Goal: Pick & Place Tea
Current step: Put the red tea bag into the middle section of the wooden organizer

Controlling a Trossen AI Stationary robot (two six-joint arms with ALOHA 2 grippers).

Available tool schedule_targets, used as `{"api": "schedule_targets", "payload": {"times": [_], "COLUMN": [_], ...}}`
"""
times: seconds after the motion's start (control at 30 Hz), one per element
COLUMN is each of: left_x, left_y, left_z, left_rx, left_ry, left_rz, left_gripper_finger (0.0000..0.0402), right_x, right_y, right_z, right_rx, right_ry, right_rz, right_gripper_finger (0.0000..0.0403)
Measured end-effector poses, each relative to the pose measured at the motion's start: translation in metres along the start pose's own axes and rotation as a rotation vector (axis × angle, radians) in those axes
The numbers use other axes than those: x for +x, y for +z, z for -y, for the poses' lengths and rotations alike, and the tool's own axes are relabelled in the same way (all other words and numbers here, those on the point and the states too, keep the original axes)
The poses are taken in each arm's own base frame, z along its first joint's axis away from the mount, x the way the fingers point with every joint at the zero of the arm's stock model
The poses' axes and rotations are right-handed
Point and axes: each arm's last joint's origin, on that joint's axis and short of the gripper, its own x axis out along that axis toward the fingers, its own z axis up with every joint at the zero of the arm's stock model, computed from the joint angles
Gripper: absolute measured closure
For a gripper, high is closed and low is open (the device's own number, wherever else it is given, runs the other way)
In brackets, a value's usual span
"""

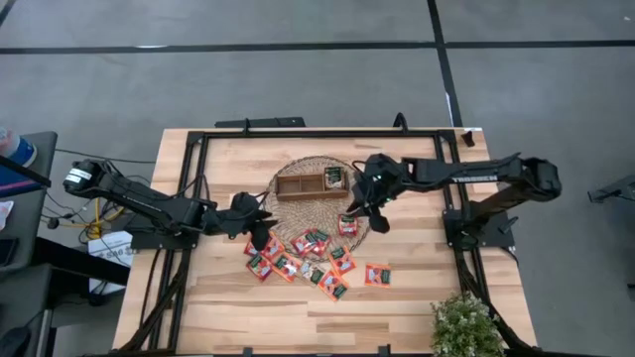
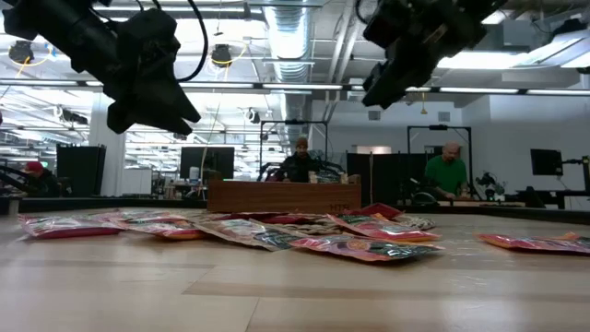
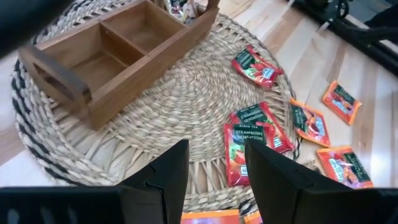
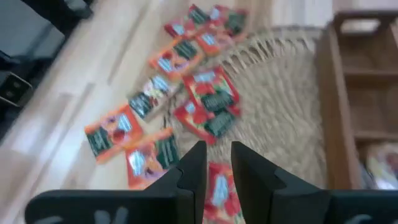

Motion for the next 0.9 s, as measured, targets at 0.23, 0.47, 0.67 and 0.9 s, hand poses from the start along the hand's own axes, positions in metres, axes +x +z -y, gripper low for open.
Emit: {"api": "schedule_targets", "payload": {"times": [0.23,0.47,0.67,0.9], "left_x": [0.0,0.0,0.0,0.0], "left_y": [-0.004,-0.002,0.0,0.003], "left_z": [-0.004,-0.006,-0.003,0.003], "left_rx": [0.009,0.04,0.13,0.202], "left_ry": [0.041,0.094,0.076,-0.017], "left_rz": [-0.039,0.022,0.037,0.035], "left_gripper_finger": [0.0252,0.0252,0.0252,0.0252], "right_x": [0.011,0.046,0.059,0.055], "right_y": [-0.02,-0.04,-0.052,-0.049], "right_z": [0.004,0.025,0.039,0.04], "right_rx": [0.089,0.105,0.135,0.135], "right_ry": [-0.165,-0.158,-0.172,-0.197], "right_rz": [-0.222,-0.33,-0.372,-0.361], "right_gripper_finger": [0.0335,0.0335,0.0335,0.0335]}}
